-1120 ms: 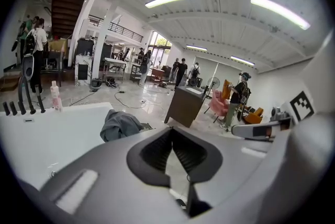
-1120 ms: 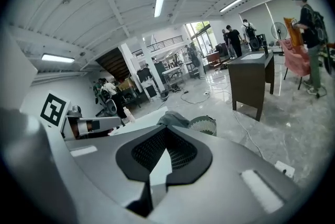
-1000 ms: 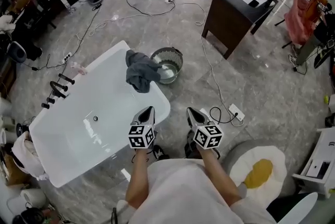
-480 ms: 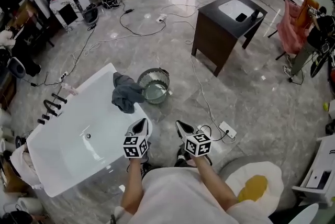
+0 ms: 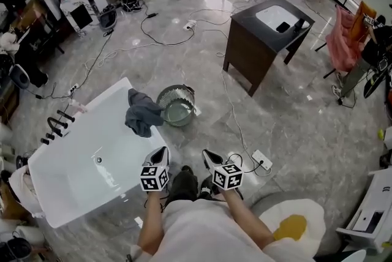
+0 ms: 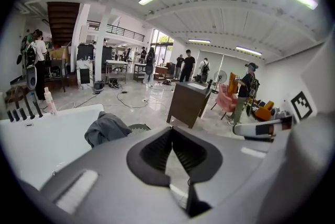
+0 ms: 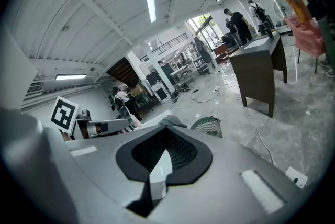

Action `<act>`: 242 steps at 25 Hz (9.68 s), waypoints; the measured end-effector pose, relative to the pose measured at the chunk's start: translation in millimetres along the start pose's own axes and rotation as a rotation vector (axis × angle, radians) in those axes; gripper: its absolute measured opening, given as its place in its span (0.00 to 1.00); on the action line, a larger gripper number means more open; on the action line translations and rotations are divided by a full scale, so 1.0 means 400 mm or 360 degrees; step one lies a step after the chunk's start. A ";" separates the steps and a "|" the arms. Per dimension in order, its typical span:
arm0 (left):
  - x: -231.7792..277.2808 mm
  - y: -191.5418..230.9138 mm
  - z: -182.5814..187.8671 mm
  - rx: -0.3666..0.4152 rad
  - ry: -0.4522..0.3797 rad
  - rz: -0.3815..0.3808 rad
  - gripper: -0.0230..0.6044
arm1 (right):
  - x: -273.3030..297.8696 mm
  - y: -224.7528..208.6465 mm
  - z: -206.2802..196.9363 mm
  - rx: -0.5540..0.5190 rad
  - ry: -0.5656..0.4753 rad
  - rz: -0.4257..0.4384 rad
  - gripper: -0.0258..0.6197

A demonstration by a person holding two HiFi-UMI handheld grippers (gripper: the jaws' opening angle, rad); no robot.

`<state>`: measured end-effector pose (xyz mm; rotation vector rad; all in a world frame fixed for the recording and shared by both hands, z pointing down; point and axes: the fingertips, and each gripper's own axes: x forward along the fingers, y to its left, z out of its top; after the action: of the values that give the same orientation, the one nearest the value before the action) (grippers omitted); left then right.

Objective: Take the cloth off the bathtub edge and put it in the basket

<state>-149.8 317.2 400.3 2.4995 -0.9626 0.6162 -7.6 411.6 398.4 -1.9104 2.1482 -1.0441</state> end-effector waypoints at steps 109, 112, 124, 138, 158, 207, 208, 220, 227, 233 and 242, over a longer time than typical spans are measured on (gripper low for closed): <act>0.668 1.068 -0.169 -0.1387 -0.0370 0.0309 0.35 | 1.460 0.051 -0.209 0.0426 0.1014 0.1152 0.33; 0.674 1.053 -0.143 -0.1334 -0.0361 0.0305 0.34 | 1.449 0.045 -0.182 0.0420 0.0973 0.1155 0.32; 0.737 0.985 -0.070 -0.1249 -0.0330 0.0281 0.32 | 1.415 -0.031 -0.096 0.0460 0.0861 0.1163 0.31; 0.865 0.911 -0.010 -0.1231 -0.0266 0.0187 0.31 | 1.407 -0.159 -0.022 0.0544 0.0769 0.1057 0.31; 1.144 0.736 0.029 -0.1295 -0.0124 -0.0041 0.31 | 1.375 -0.459 0.090 0.0628 0.0609 0.0771 0.31; 1.443 0.838 -0.444 -0.1054 0.0482 0.0570 0.26 | 1.700 -0.882 -0.396 -0.0553 0.1522 0.0168 0.28; 1.439 0.839 -0.438 -0.1050 0.0449 0.0585 0.26 | 1.707 -0.877 -0.390 -0.0567 0.1486 0.0164 0.28; 1.315 0.777 -0.402 -0.0956 0.0292 0.0617 0.26 | 1.614 -0.813 -0.312 -0.0704 0.1287 0.0151 0.31; 1.199 0.650 -0.291 -0.0903 0.0198 0.0566 0.26 | 1.441 -0.724 -0.198 -0.0816 0.1209 0.0207 0.31; 1.023 0.492 -0.187 -0.0898 0.0174 0.0513 0.26 | 1.186 -0.630 -0.068 -0.0734 0.1121 0.0234 0.31; 0.791 0.379 -0.005 -0.0907 -0.0026 0.0529 0.26 | 0.958 -0.464 0.110 -0.0660 0.0928 0.0340 0.32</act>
<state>-45.0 47.3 598.7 1.8629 -1.3523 0.3467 87.7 48.3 604.0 -1.5811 3.0166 -1.3161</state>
